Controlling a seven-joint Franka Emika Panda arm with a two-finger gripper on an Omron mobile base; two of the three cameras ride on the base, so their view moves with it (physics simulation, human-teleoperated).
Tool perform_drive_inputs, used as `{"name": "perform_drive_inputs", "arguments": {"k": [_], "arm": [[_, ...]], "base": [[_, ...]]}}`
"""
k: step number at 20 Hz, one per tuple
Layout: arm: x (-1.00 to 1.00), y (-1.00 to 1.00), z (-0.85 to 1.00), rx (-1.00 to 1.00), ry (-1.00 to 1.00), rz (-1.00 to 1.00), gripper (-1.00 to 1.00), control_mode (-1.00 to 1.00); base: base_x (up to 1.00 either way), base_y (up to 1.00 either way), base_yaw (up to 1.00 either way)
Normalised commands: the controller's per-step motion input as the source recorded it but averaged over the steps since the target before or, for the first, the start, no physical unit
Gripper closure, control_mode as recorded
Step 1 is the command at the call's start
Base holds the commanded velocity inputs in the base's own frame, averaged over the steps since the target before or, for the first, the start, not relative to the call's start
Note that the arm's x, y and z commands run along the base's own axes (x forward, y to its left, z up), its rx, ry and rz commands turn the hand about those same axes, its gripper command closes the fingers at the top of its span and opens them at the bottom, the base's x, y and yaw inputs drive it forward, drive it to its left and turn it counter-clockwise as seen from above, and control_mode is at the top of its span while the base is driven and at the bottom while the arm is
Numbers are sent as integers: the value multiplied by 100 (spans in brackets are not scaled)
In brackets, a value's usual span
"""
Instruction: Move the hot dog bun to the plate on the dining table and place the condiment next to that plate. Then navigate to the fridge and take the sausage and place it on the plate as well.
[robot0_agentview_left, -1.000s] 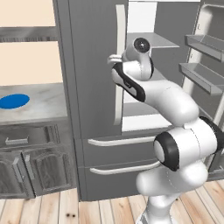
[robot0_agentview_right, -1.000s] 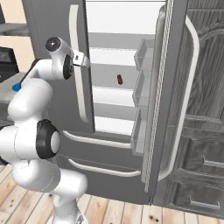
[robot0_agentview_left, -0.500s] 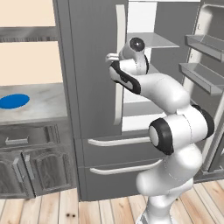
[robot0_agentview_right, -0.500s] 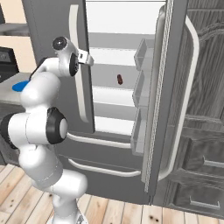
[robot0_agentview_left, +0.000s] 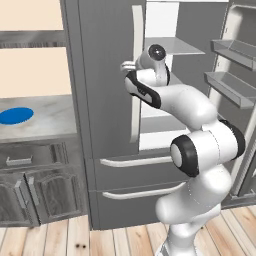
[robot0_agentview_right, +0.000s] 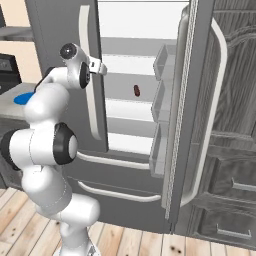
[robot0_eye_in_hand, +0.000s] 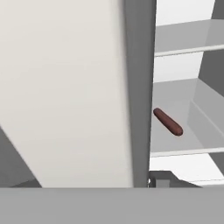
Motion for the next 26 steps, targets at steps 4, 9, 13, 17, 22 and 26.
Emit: {"name": "perform_drive_inputs", "arguments": {"k": [4, 9, 13, 17, 22, 26], "arm": [[4, 0, -9, 0, 3, 0, 100, -100], [-50, 0, -7, 0, -3, 0, 100, -100], [-100, 0, -6, 0, -13, 0, 100, -100], [-100, 2, -6, 2, -8, 0, 100, -100], [-100, 32, -5, 0, -4, 8, 100, -100], [-100, 41, -2, 0, -2, 11, 100, -100]], "base": [[0, 0, 0], [0, 0, 0], [0, 0, 0], [0, 0, 0], [0, 0, 0], [0, 0, 0]]}}
